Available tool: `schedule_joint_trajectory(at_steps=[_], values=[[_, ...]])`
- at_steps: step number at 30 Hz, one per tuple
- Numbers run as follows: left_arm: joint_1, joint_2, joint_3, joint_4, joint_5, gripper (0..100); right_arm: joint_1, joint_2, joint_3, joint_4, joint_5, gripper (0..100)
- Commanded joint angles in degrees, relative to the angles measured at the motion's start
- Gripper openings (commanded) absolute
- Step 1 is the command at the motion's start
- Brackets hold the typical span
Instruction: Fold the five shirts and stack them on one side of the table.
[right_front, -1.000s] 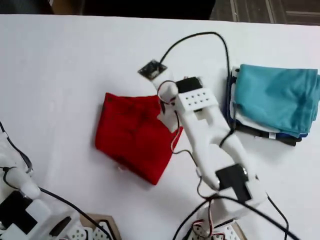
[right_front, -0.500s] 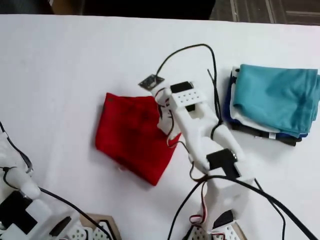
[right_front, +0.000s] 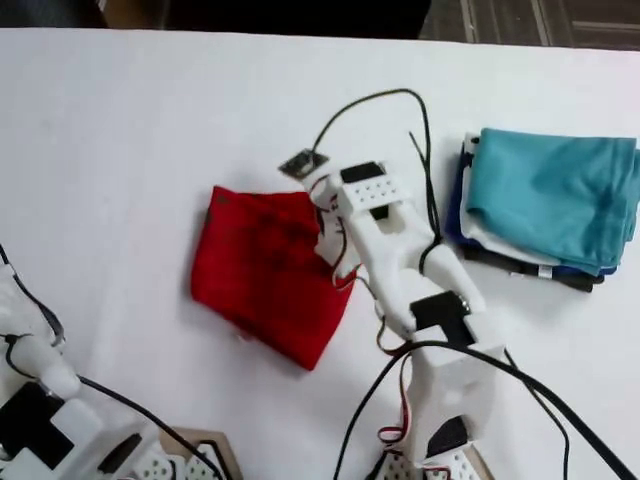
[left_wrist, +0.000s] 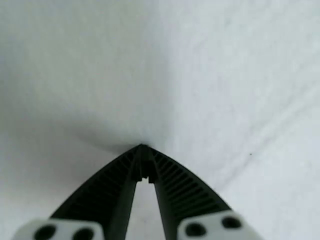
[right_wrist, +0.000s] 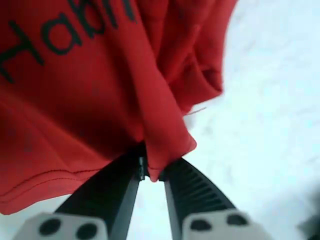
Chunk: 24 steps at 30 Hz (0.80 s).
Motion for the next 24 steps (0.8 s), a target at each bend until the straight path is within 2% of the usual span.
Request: schedule_joint_trajectory(at_steps=[1,6,10,16,24], values=[[0.4,-0.9,0.0,-0.9,0.5,3,1.1,-0.4,-7.4,3.1,0.3,2.0],[0.4,-0.9,0.0,-0.9,0.5,3,0.9,-0.3,-19.2,8.9,7.6,2.0],[0.4,-0.9,0.0,-0.9,0.5,3,1.2,0.1,-29.1,12.8,9.5,2.0],[0.4,-0.9,0.0,-0.9,0.5,3,0.8,1.4,-36.0,10.9,12.0,2.0],[0.4,-0.9,0.0,-0.9,0.5,3,1.3,12.3,-42.9,7.5,12.2,2.0]])
